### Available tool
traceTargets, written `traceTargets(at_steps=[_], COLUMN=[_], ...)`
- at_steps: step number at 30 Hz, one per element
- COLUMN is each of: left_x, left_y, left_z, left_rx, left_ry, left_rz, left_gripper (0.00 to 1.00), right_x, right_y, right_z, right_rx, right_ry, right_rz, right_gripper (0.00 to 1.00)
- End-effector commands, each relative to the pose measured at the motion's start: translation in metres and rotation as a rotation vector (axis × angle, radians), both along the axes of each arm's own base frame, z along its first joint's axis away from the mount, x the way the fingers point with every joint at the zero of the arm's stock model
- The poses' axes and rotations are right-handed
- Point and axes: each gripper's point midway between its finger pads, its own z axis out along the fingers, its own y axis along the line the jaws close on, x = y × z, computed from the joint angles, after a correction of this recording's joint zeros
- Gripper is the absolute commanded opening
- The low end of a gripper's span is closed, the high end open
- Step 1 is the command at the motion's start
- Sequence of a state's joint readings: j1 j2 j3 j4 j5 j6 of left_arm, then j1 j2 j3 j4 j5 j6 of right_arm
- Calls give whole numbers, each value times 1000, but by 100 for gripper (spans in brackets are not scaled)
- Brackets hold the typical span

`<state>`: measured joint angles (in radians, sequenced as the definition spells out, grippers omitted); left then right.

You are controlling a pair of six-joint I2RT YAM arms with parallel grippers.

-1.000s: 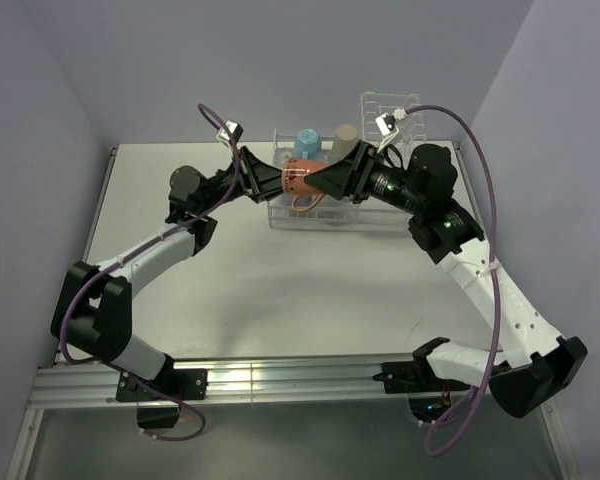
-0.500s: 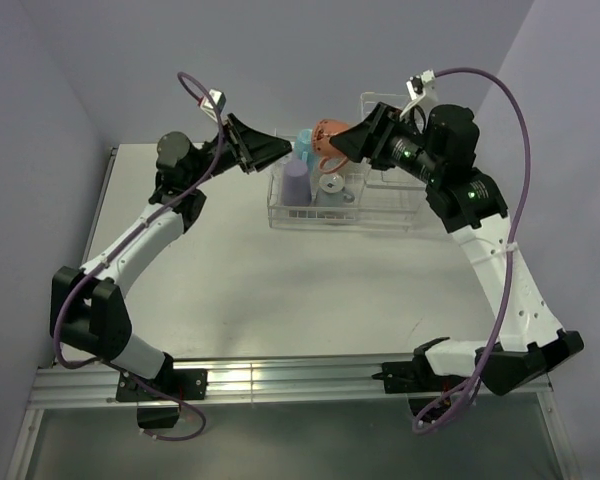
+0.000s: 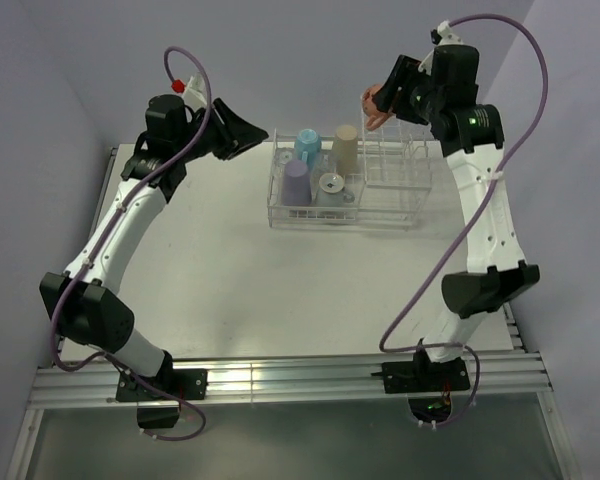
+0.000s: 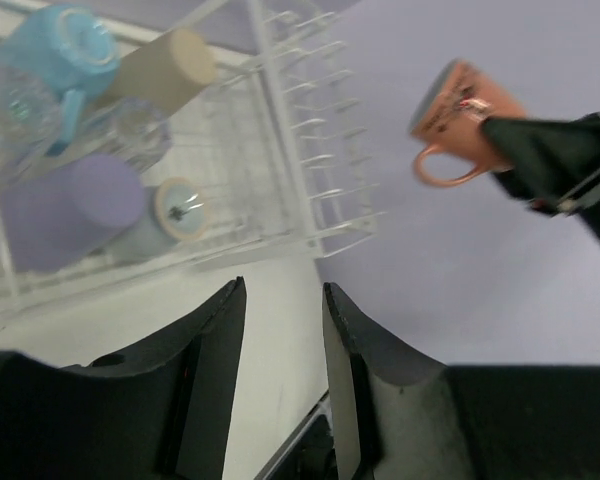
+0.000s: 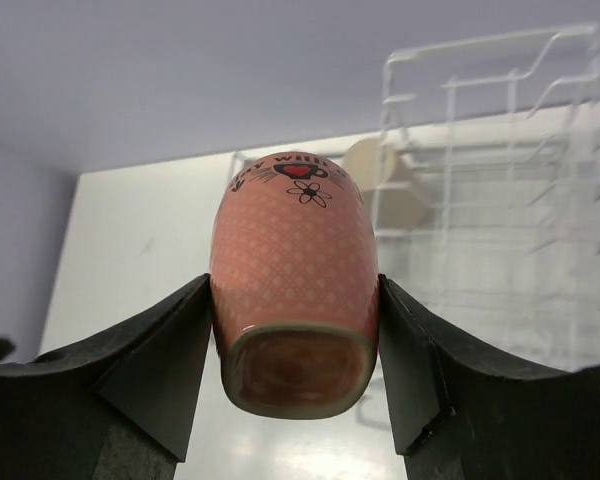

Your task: Load the cups into the dish rack

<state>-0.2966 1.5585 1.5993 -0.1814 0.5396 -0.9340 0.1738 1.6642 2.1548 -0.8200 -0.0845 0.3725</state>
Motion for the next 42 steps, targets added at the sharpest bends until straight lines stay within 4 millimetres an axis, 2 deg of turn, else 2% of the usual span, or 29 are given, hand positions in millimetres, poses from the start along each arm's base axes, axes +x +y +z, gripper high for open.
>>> traceTargets(at_steps=[1, 3, 9, 13, 19, 21, 27, 33, 42], left_x=[4, 3, 0, 1, 4, 5, 7, 10, 8], left_y=[17, 22, 25, 21, 21, 20, 17, 16, 17], left_z=[-56, -76, -102, -117, -137, -144, -156, -158, -161], left_rx=[203, 263, 333, 348, 392, 397, 397, 399, 401], left_ry=[97, 133, 172, 193, 210, 220, 237, 244, 249], left_rz=[47, 51, 29, -15, -39, -45, -62, -64, -66], left_gripper=[43, 42, 43, 42, 42, 41, 41, 41, 41], right_x=[12, 25, 37, 35, 34, 35, 35, 36, 40], right_y=[-30, -39, -62, -68, -62, -68, -69, -70, -63], right_z=[22, 18, -2, -22, -39, -47, -60, -77, -91], right_rx=[-96, -121, -203, -260, -312, -342, -401, -440, -451], right_ry=[-40, -26, 8, 52, 89, 116, 150, 191, 231], right_rz=[-73, -87, -100, -66, 20, 6, 37, 45, 68], right_gripper=[0, 0, 0, 0, 0, 0, 0, 0, 0])
